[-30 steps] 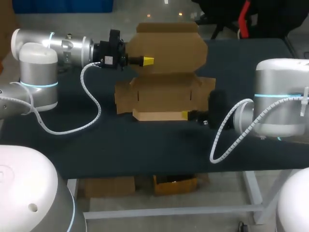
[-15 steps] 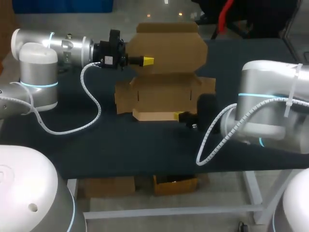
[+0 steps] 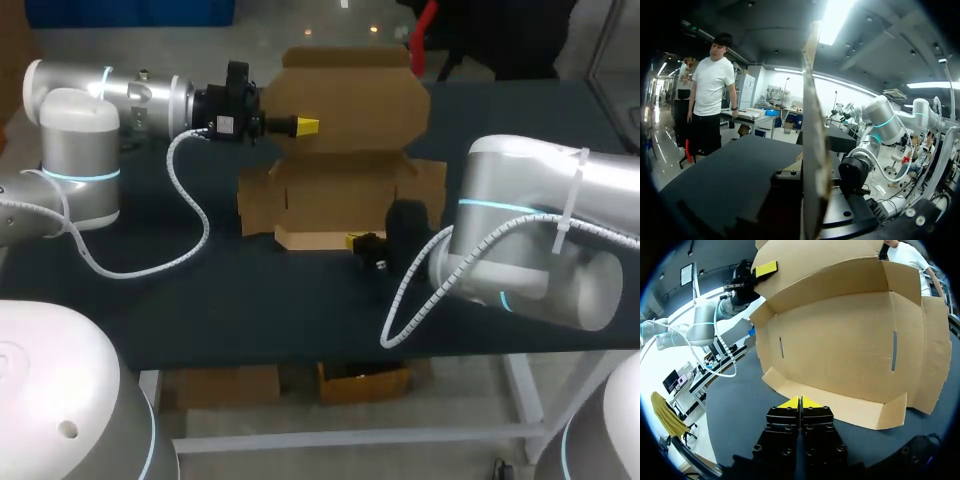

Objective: Assemble the packaging by folding the flat box into shape, placing the metal phone stand inside, and closing the box properly

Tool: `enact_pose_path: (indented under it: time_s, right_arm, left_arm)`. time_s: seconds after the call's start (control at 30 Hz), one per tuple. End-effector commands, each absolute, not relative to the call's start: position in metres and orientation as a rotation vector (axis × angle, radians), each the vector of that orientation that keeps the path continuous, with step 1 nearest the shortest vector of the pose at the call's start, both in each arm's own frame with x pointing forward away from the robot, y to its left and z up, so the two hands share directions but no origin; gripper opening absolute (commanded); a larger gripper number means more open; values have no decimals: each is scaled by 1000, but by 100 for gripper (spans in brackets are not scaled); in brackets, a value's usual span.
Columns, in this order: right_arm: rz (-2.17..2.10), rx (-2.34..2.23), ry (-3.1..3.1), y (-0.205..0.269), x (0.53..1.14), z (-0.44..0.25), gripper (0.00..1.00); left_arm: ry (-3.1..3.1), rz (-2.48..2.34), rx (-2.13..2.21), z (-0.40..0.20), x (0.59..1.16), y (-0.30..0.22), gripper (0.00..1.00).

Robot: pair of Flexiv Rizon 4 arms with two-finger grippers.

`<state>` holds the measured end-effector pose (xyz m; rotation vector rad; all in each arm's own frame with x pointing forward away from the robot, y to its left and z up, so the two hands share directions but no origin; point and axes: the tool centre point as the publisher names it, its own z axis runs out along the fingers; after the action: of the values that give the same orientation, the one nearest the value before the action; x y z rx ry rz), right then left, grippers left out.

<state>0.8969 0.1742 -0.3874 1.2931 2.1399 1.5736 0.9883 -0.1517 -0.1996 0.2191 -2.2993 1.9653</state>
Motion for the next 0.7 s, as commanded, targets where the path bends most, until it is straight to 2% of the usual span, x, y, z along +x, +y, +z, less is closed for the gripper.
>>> enact_pose_path:
  time_s: [0.03, 0.7]
  right_arm:
    - [1470, 1351, 1999, 188, 901, -399, 0]
    - [1424, 1379, 1947, 200, 919, -419, 0]
  left_arm:
    - [-2300, 1969, 220, -200, 987, -151, 0]
    - [-2300, 1969, 220, -200, 987, -151, 0]
